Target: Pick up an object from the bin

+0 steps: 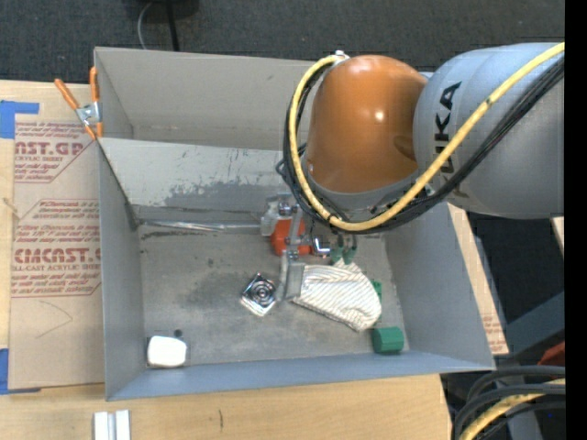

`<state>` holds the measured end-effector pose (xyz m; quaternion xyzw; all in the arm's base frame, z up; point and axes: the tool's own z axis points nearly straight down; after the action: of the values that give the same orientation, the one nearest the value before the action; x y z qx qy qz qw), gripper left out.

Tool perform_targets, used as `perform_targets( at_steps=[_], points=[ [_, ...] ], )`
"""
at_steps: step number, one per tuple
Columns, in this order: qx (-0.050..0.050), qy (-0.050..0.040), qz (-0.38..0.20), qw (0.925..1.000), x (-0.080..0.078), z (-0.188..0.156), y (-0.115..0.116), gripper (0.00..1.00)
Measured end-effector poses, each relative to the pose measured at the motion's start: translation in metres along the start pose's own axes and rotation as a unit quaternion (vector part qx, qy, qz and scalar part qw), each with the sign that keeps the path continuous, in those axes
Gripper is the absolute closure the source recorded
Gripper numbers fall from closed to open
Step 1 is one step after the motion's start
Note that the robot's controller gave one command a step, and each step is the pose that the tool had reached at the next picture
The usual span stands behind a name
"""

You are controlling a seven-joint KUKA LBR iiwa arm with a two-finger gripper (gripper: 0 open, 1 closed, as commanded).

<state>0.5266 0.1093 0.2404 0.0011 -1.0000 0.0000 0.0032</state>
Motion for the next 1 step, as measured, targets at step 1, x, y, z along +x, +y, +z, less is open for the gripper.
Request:
perform_targets(
  at_steps=[1],
  points=[
    [-0.001, -0.0038, 0.001, 1.0000, -0.0013, -0.0046, -0.0005, 0.00]
  ],
)
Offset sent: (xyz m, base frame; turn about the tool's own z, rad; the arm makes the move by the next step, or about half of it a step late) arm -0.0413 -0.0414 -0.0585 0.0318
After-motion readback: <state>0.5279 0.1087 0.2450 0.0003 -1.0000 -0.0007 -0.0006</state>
